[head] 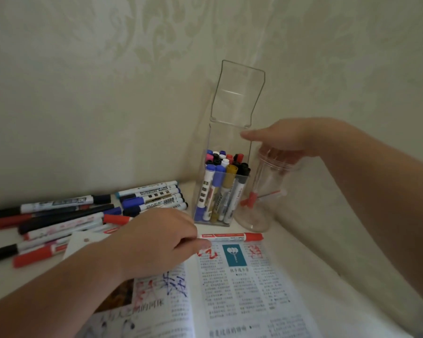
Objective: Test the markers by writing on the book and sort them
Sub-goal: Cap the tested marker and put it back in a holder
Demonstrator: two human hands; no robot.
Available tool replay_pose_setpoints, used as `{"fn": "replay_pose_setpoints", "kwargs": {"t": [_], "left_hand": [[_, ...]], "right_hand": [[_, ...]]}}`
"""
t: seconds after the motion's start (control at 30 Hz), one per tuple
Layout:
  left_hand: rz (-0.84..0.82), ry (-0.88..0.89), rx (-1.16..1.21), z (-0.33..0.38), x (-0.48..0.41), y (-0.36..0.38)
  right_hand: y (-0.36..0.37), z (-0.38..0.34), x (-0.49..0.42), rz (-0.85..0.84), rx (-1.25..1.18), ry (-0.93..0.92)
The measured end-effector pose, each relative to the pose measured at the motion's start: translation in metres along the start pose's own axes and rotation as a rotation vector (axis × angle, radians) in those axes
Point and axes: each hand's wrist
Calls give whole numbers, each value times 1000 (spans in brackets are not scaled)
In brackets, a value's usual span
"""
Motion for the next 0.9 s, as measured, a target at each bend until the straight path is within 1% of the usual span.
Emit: {"fn": "replay_pose_setpoints", "kwargs": {"t": [0.1, 0.17, 0.2, 0.23, 0.27, 0.3, 0.33, 0.37, 0.4, 0.43, 0.5, 0.53, 0.6, 0.63, 0.67, 0.77, 0.83, 0.9], "left_hand": [[-11, -22, 14, 1, 0, -1], [-17, -44, 17, 1, -1, -2], [-17, -57, 30, 2, -1, -3], [-10, -72, 51, 3, -1, -4], [1, -91, 83, 5, -1, -5], [25, -112, 133, 6, 0, -5], [51, -139, 200, 7, 0, -6], [80, -160, 286, 9, 1, -6], [109, -169, 386, 10, 1, -6], [147, -162, 472, 10, 1, -6], [169, -144, 592, 11, 1, -6], [143, -140, 652, 12, 2, -6], [58, -143, 780, 14, 2, -3], [27, -141, 789, 16, 2, -2], [8, -142, 734, 18, 2, -2], [4, -178, 556, 16, 0, 0], [-4, -222, 538, 14, -1, 0], [-44, -244, 495, 15, -1, 3]], "right_hand": [[-22, -4, 24, 248, 12, -80], [-34, -1, 42, 447, 111, -140], [-38, 3, 51, 584, 175, -208], [-38, 7, 61, 751, 203, -300], [-37, 12, 71, 932, 163, -423], [-34, 16, 79, 1089, 70, -568], [-27, 19, 87, 1187, -42, -702], [-16, 19, 93, 1235, -150, -810], [-2, 22, 95, 1218, -266, -895], [16, 22, 96, 1122, -384, -943], [62, 14, 96, 824, -565, -944], [84, 11, 94, 688, -631, -936], [126, 8, 87, 519, -738, -909], [141, 7, 85, 472, -810, -887], [151, 7, 82, 454, -895, -856], [160, 13, 76, 460, -1141, -729], [163, 20, 73, 430, -1165, -705], [167, 25, 72, 362, -1206, -681]]}}
Point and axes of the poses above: each hand's wrist, its own x-axis away from the middle knuckle, its own y-axis out of the palm, z = x × y, and after that the axes turned 9 degrees about -y, right-handed
